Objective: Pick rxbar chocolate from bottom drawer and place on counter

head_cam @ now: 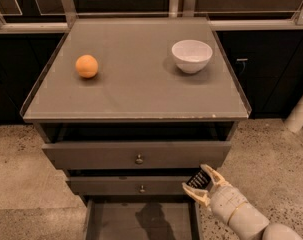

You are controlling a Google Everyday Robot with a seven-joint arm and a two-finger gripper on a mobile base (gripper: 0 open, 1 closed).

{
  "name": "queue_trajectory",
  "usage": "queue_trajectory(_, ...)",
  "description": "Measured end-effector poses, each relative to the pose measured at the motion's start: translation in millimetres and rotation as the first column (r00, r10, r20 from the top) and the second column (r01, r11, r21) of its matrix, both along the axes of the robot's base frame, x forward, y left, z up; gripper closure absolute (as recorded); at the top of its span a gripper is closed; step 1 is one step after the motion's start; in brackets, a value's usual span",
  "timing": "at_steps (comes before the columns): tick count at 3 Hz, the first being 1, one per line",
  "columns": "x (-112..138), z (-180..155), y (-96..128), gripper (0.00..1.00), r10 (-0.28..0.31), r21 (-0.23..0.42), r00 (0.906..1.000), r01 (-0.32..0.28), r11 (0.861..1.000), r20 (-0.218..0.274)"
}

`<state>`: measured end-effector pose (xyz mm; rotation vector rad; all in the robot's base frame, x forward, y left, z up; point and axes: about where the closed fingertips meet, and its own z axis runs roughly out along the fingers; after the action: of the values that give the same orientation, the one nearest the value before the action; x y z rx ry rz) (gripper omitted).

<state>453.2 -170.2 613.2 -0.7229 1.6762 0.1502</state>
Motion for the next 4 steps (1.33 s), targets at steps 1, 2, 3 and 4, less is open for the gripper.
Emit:
queue_trajectory(1,5,40,-1,1.0,0.05,-0.035,0.9979,-0.049,0.998,0.041)
queue_trajectory(2,15,118,9,1.0,0.148,-0.127,0.9844,-0.136,0.983,0.095)
queue_trajectory(3,27,184,17,1.0,0.218,-0.203,0.9671,-0.19,0.961,0.13)
queue_trajectory(4,37,232,25,1.0,0.271,-0.259,0.9486,-0.224,0.94,0.163)
